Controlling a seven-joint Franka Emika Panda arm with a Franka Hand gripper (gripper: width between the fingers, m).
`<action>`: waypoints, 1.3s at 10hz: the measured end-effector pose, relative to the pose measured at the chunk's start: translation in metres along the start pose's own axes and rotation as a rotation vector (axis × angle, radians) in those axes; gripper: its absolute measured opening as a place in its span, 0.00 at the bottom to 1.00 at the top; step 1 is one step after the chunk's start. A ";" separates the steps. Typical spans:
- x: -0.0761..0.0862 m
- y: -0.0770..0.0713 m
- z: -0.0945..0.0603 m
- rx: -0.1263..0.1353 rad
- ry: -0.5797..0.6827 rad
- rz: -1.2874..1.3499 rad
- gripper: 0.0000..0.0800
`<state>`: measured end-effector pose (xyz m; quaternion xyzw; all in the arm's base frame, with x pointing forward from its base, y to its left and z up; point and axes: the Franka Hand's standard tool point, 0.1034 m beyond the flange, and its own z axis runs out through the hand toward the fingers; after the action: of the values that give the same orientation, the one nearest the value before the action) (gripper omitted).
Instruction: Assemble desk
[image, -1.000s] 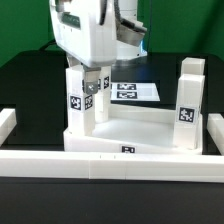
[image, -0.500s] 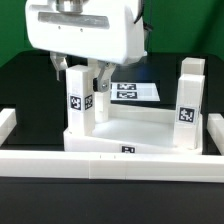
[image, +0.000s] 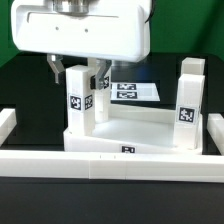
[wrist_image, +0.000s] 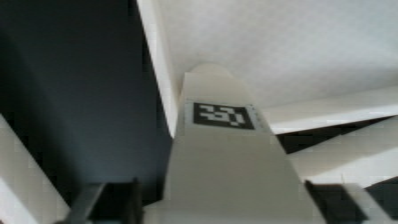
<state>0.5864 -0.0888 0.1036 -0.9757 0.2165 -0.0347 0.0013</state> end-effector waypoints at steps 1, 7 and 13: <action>0.000 0.000 0.000 0.000 0.000 0.000 0.36; 0.000 0.001 0.000 0.008 0.000 0.252 0.36; 0.000 0.002 0.000 0.029 -0.009 0.836 0.36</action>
Offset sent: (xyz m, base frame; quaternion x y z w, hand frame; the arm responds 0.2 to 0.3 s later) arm 0.0000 0.0000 0.0000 0.0000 0.0000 0.0650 0.9979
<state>0.5859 -0.0907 0.1033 -0.8038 0.5933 -0.0300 0.0301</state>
